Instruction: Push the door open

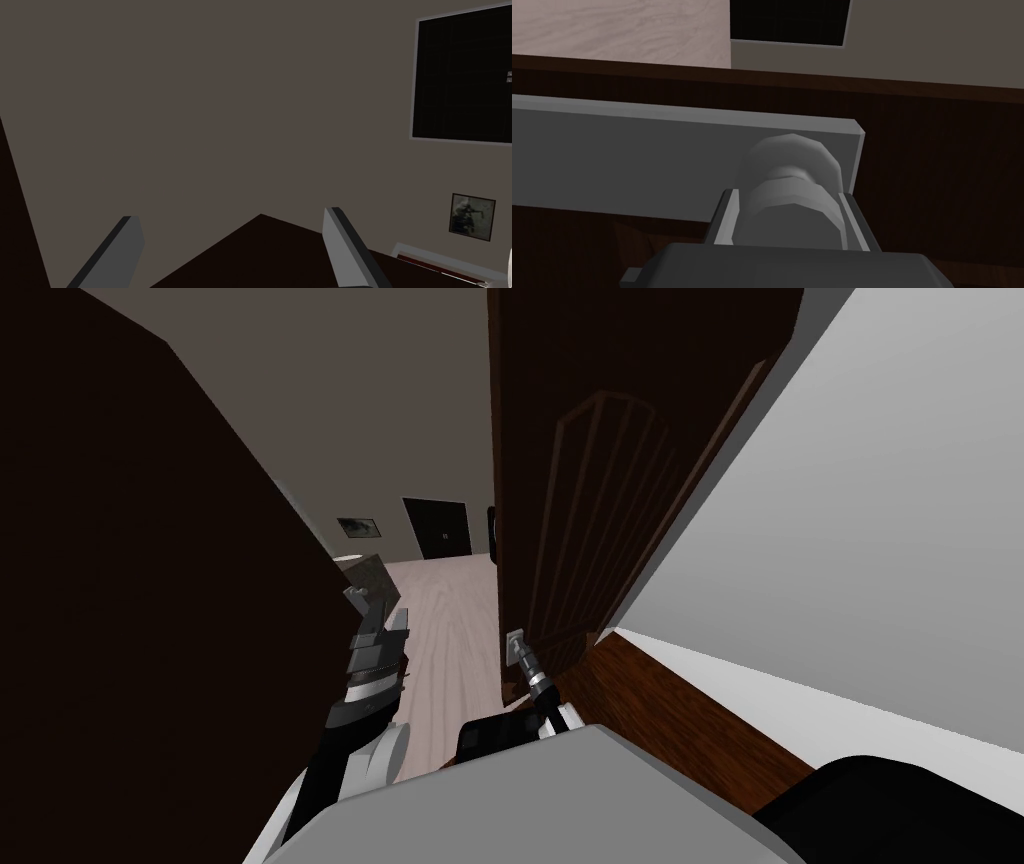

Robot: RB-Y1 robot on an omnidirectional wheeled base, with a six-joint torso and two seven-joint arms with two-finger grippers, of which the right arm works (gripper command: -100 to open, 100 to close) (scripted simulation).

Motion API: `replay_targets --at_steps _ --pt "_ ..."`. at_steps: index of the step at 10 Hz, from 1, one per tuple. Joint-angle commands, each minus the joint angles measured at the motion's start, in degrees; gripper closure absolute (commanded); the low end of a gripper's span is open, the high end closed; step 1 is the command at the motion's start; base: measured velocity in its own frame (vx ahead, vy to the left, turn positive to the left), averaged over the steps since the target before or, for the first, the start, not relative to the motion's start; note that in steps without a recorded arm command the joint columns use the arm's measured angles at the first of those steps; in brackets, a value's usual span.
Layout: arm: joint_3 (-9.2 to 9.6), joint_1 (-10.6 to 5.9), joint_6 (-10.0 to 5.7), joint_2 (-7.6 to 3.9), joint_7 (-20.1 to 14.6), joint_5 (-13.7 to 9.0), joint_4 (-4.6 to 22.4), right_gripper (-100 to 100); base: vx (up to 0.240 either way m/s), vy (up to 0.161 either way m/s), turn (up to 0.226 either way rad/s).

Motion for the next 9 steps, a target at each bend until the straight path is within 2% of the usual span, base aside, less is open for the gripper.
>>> replay_targets --at_steps 1,4,9 --pt "-1.50 -0.63 -0.07 -0.34 0.1 -0.5 -0.1 100 0.158 0.108 -0.065" --pt "-3.40 -1.16 0.10 -0.79 0.3 -1.3 0.1 100 0.161 0.129 -0.092" --pt "-6.38 -1.98 0.36 -0.86 0.6 -2.7 0.5 100 0.127 0.095 -0.083"
